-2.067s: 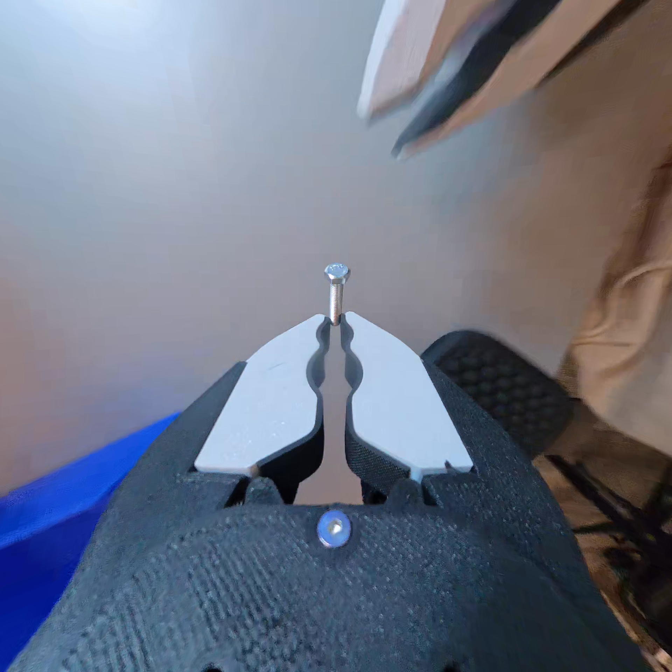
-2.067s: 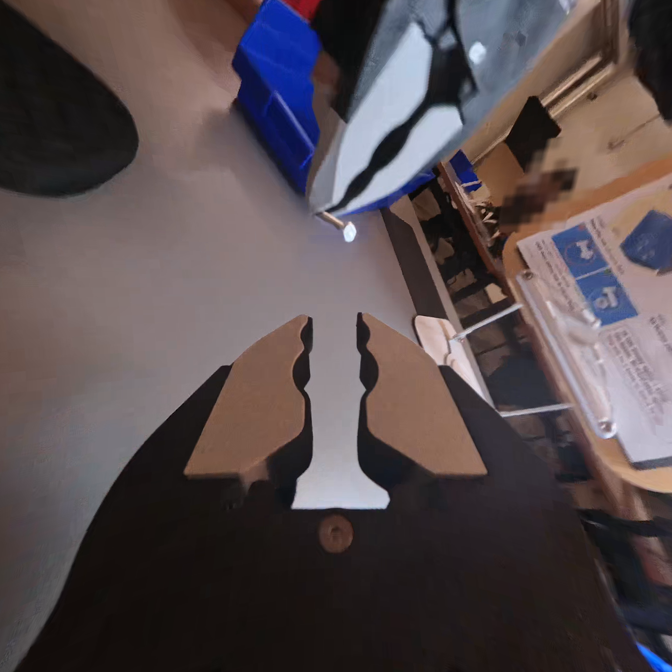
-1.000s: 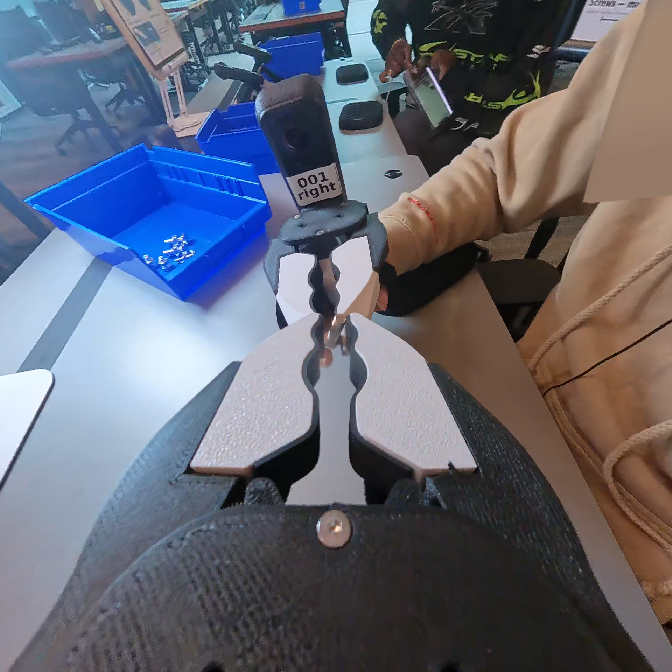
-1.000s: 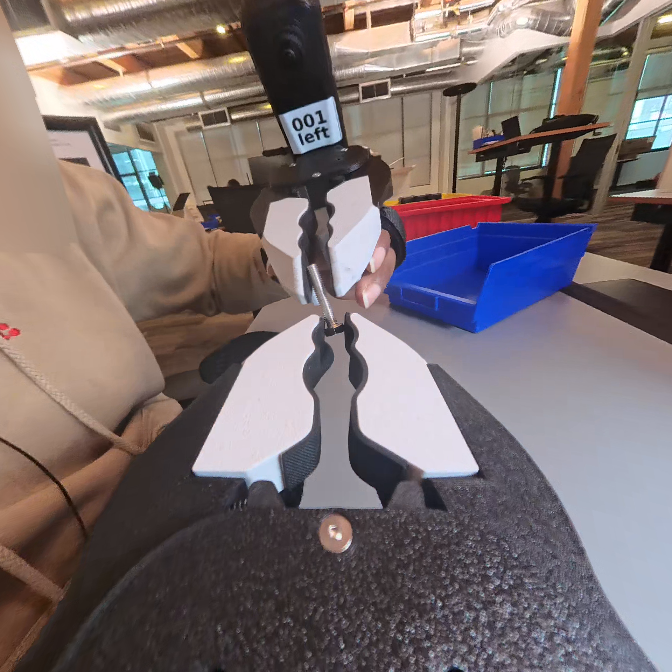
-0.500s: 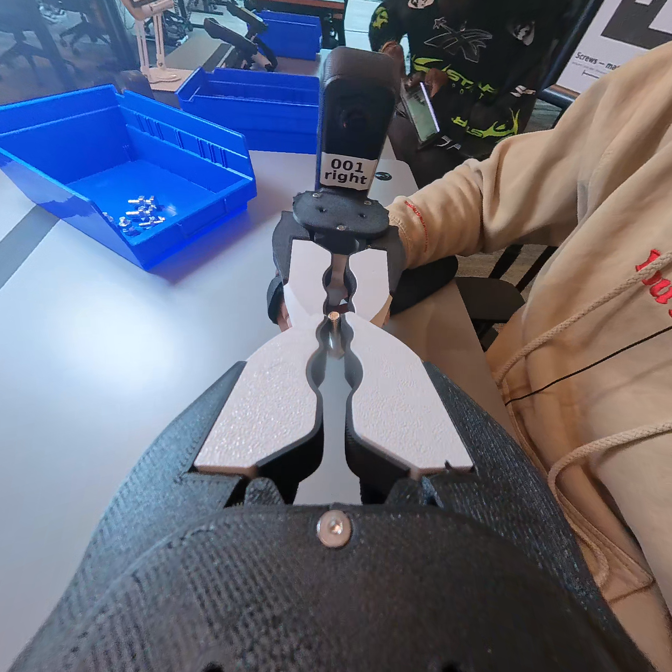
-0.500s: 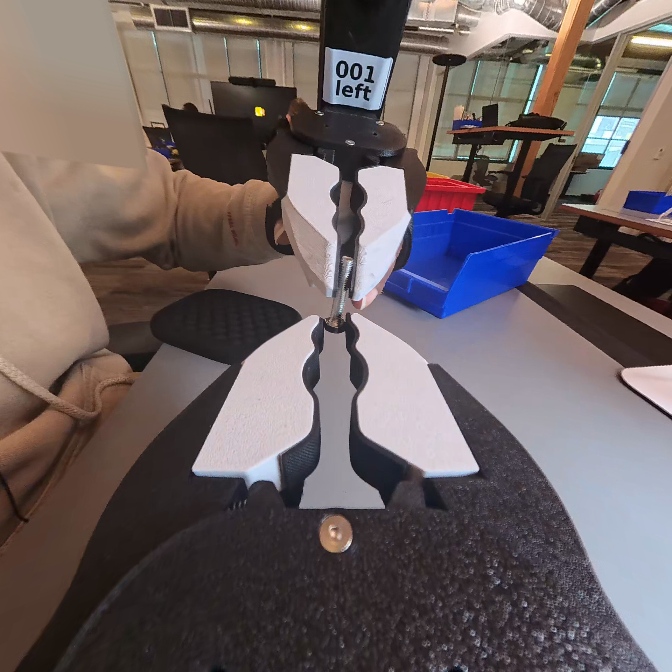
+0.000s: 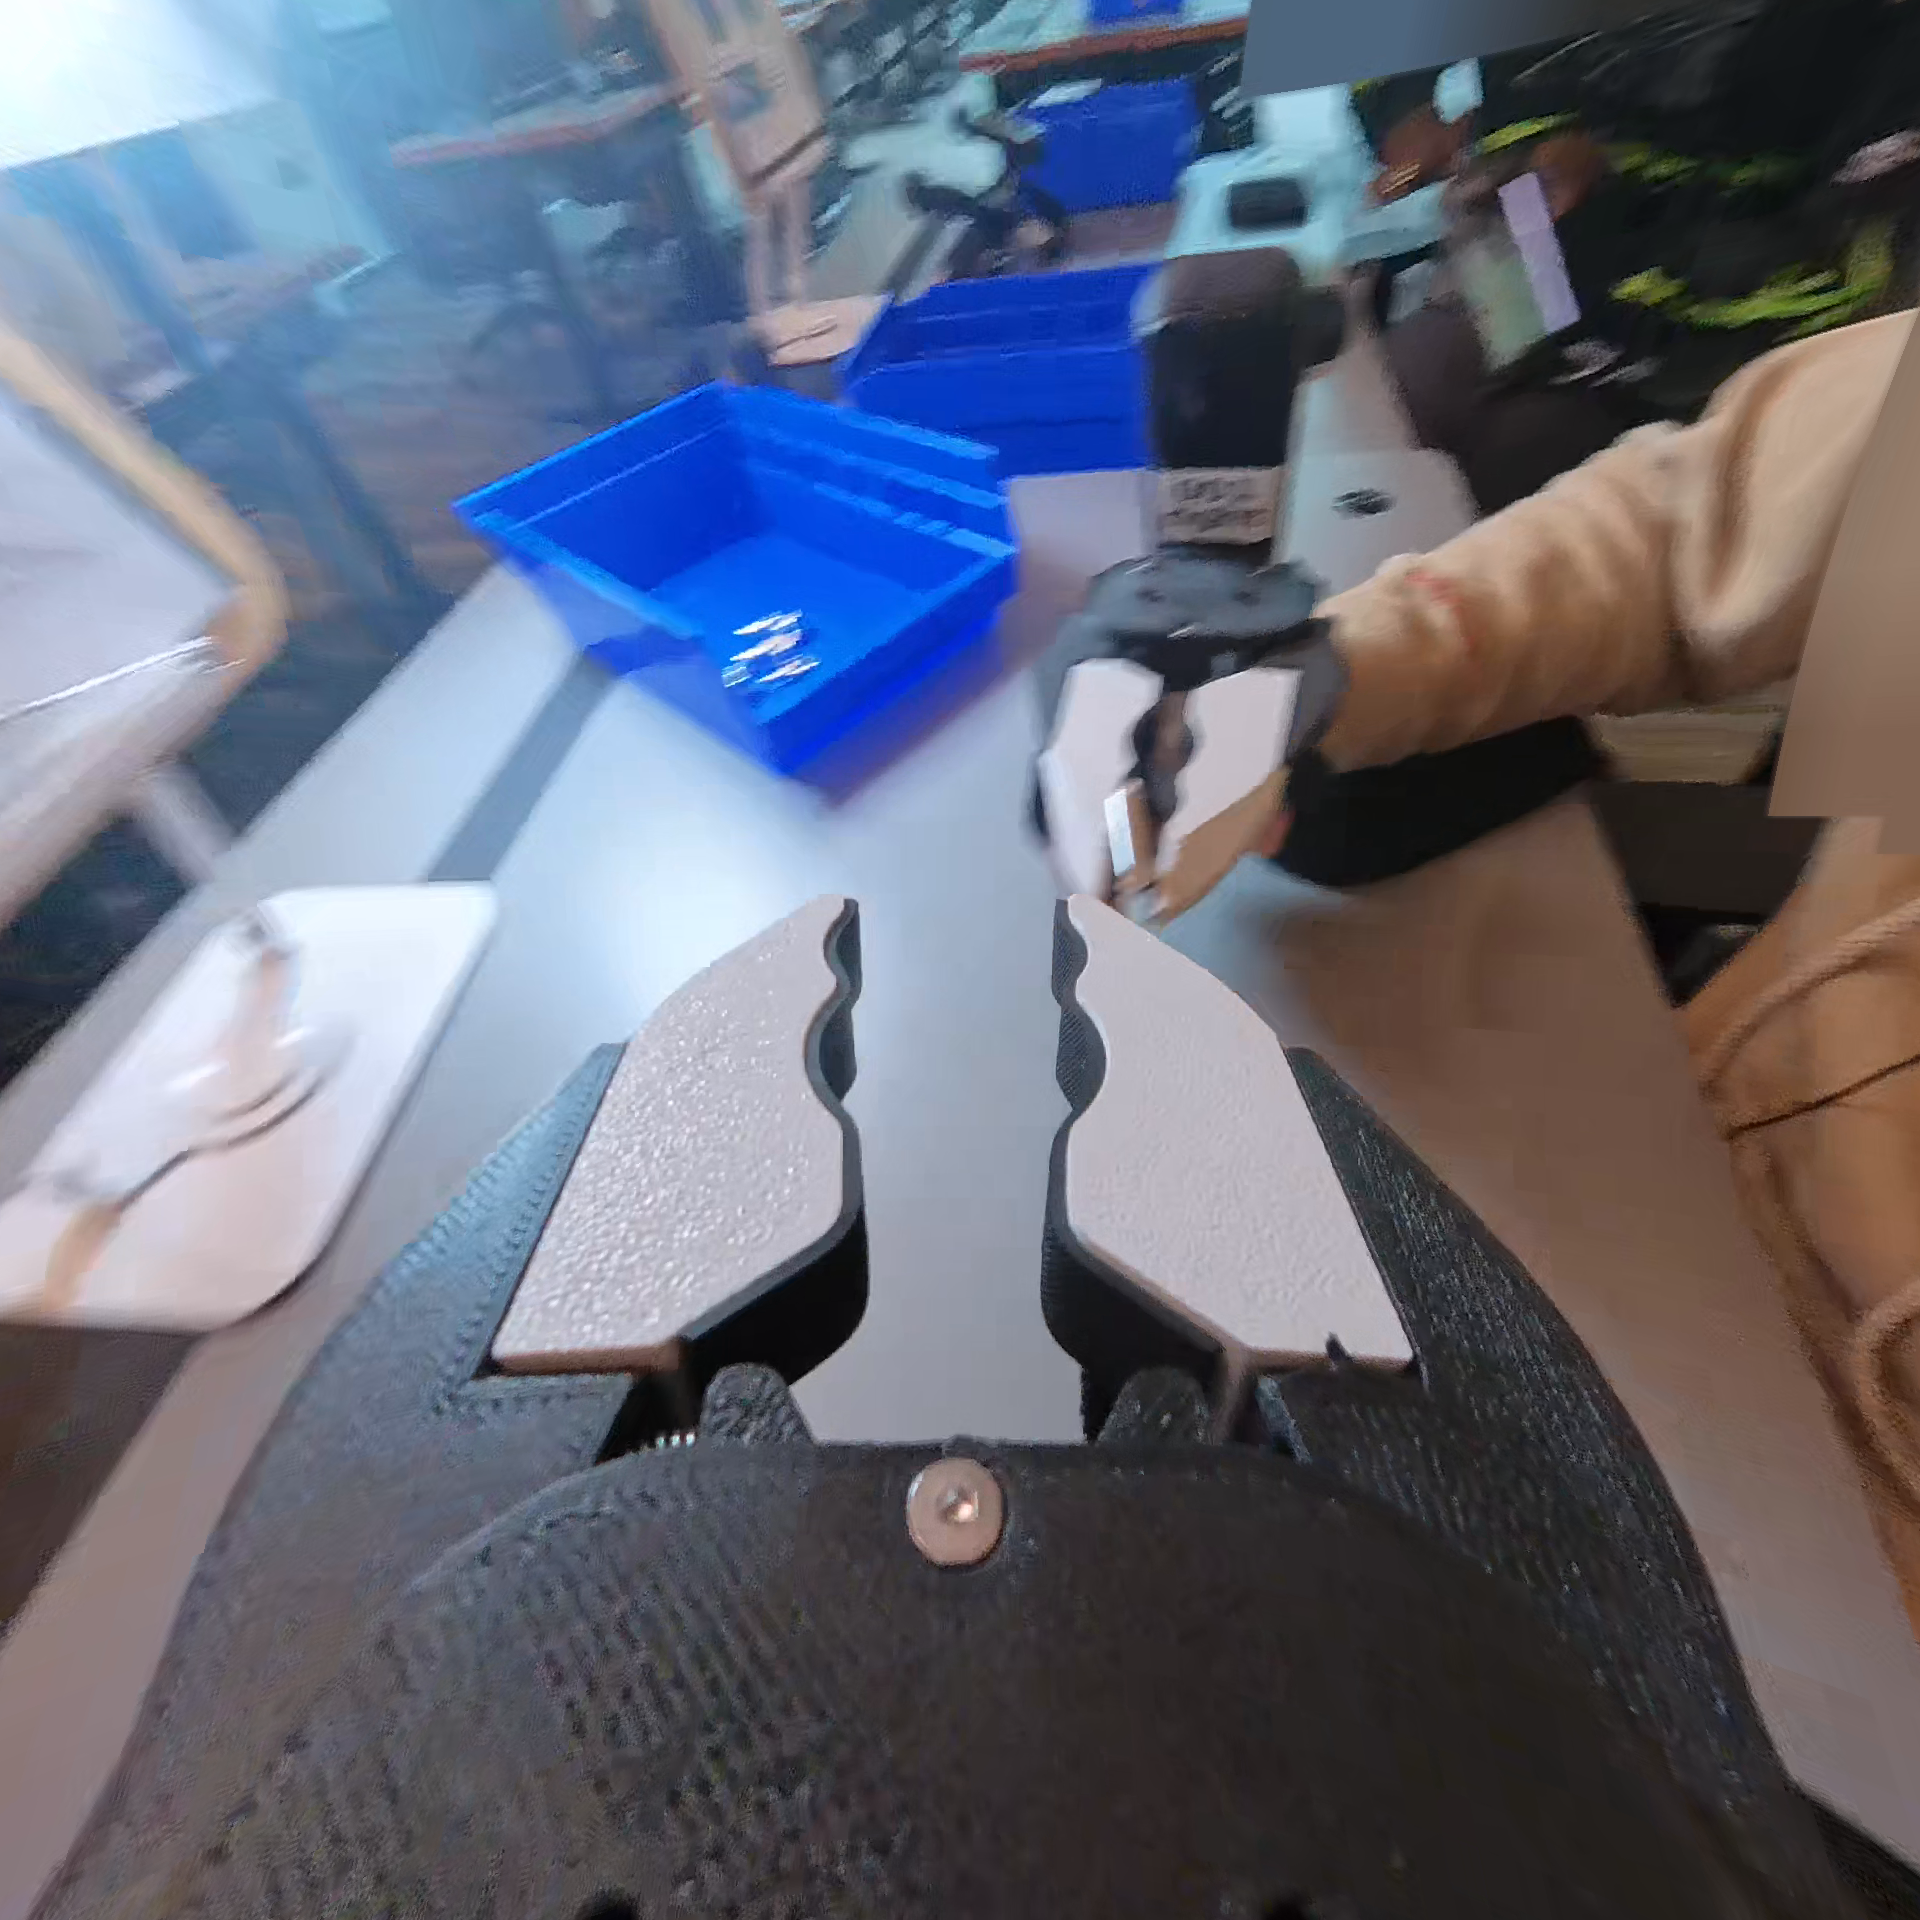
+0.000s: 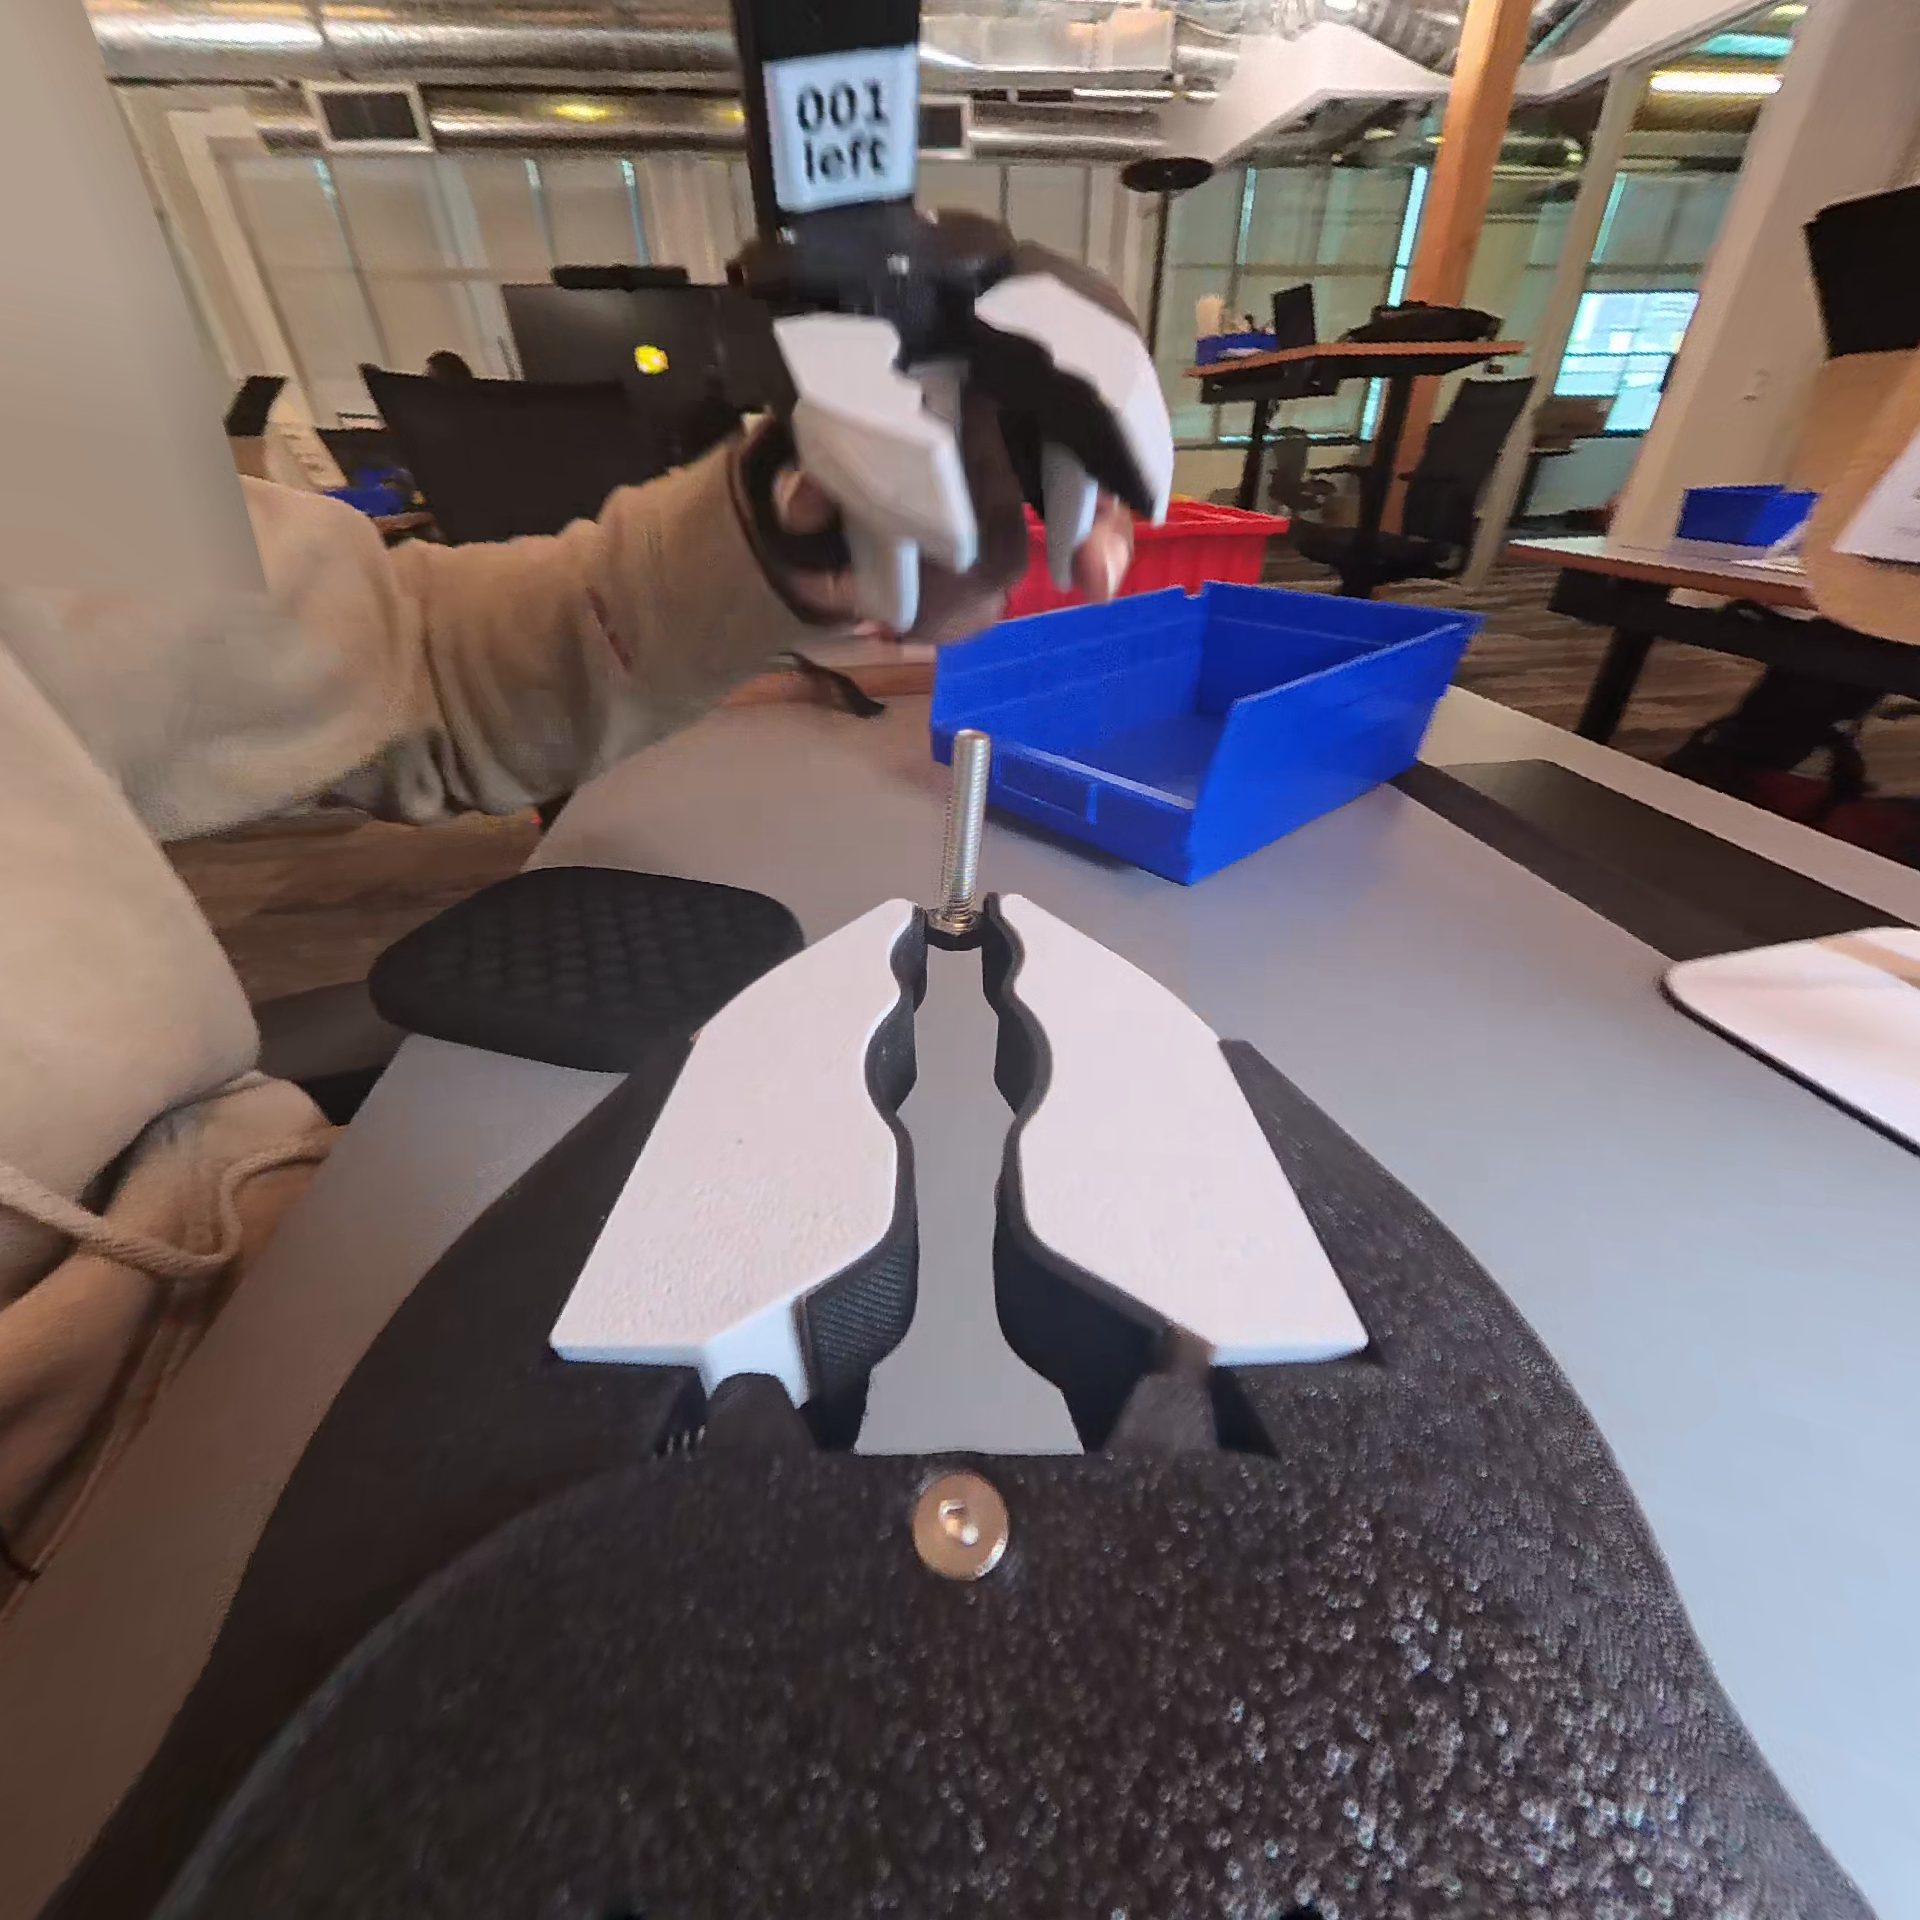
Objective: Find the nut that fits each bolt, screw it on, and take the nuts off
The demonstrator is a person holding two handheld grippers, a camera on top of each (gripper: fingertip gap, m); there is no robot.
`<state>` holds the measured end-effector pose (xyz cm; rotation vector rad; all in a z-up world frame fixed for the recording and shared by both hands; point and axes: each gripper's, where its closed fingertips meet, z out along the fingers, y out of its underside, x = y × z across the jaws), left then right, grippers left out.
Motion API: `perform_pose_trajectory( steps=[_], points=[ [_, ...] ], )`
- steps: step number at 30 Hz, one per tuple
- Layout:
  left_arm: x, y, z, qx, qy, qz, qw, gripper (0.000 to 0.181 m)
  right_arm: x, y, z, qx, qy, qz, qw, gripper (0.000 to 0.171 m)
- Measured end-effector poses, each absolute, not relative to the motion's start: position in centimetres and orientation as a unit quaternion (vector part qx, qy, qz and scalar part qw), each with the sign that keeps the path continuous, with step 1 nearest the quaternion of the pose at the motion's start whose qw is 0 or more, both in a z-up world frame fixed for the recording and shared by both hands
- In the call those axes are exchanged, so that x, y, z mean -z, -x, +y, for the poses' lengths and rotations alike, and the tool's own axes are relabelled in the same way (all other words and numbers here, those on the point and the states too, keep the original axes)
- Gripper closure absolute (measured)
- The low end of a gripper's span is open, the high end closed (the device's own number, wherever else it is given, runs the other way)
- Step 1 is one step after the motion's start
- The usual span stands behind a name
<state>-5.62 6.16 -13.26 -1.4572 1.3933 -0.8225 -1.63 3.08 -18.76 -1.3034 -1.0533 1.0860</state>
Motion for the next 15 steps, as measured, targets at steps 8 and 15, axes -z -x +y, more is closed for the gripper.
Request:
perform_pose_trajectory(
  steps=[8,15],
  points=[
    [20.2,30.9,19.7,-0.031,0.849,0.480,0.219,0.149,19.5,0.7,4.5,-0.430,0.571,-0.442,0.541,0.161],
    [29.6,42.8,17.9,-0.159,0.857,0.476,-0.118,0.138,20.8,1.4,3.9,-0.432,0.573,-0.463,0.521,0.161]
  ],
)
